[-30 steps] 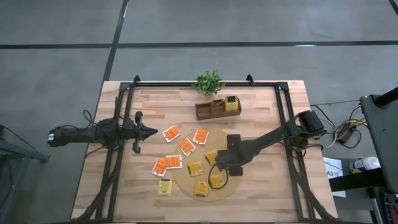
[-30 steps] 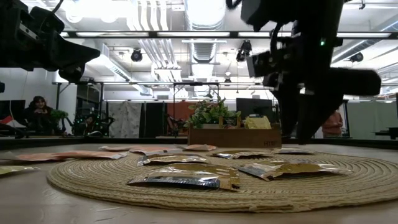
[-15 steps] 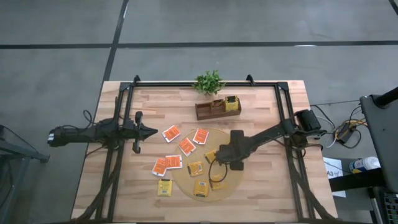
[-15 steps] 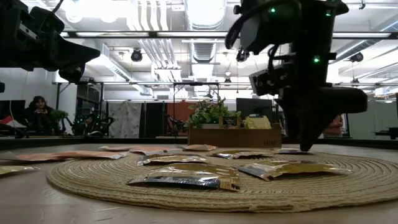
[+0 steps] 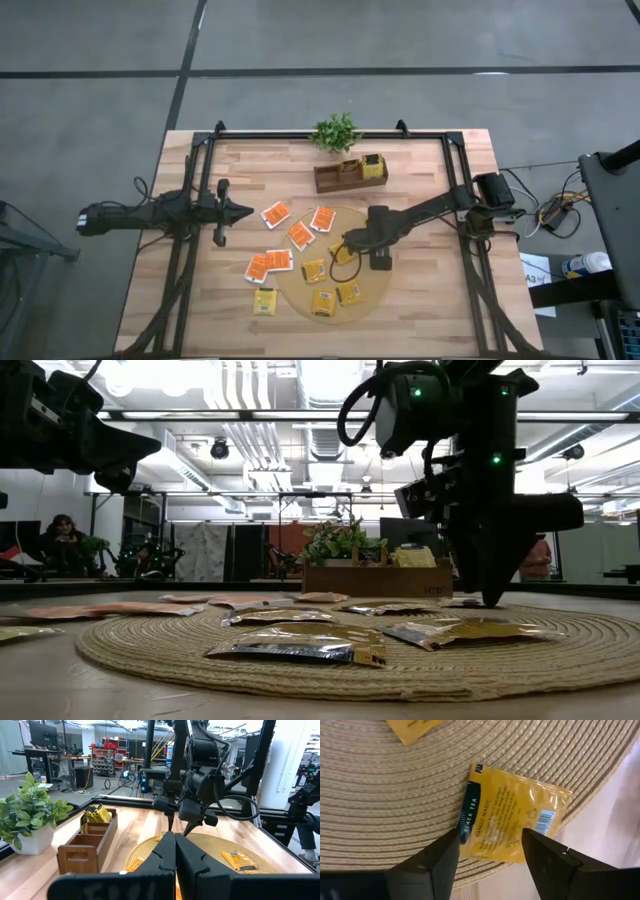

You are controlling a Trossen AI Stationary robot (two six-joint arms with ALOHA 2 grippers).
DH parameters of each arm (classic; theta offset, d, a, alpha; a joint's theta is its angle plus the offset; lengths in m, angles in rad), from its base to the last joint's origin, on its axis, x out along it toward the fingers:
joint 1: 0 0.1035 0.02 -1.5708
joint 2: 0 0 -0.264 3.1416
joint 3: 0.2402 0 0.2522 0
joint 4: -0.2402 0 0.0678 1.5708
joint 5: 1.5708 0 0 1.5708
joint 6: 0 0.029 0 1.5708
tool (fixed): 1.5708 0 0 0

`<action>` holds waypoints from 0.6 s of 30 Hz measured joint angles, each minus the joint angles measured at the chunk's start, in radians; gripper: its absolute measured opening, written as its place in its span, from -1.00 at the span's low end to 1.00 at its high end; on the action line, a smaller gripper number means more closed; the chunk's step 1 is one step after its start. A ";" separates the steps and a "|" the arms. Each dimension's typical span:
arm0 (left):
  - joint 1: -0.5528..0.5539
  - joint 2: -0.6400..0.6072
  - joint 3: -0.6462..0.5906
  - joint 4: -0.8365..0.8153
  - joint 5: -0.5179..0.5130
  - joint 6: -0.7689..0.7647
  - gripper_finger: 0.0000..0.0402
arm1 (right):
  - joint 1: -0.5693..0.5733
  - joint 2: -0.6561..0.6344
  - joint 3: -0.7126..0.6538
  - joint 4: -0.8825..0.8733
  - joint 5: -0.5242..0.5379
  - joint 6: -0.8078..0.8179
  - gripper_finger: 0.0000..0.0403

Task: Pick & Place Tea
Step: Put the orange tea bag into the middle section of the wooden organizer

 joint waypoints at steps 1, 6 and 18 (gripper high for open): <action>0.000 0.000 0.000 0.000 0.000 0.000 -1.00 | -0.003 0.000 -0.001 0.007 -0.003 -0.010 0.05; 0.000 0.000 0.000 0.000 0.000 0.000 -1.00 | -0.014 0.000 -0.002 0.069 -0.051 -0.047 0.01; 0.001 0.000 0.000 0.000 0.000 0.000 -1.00 | -0.023 0.000 -0.037 0.096 -0.097 -0.040 -0.09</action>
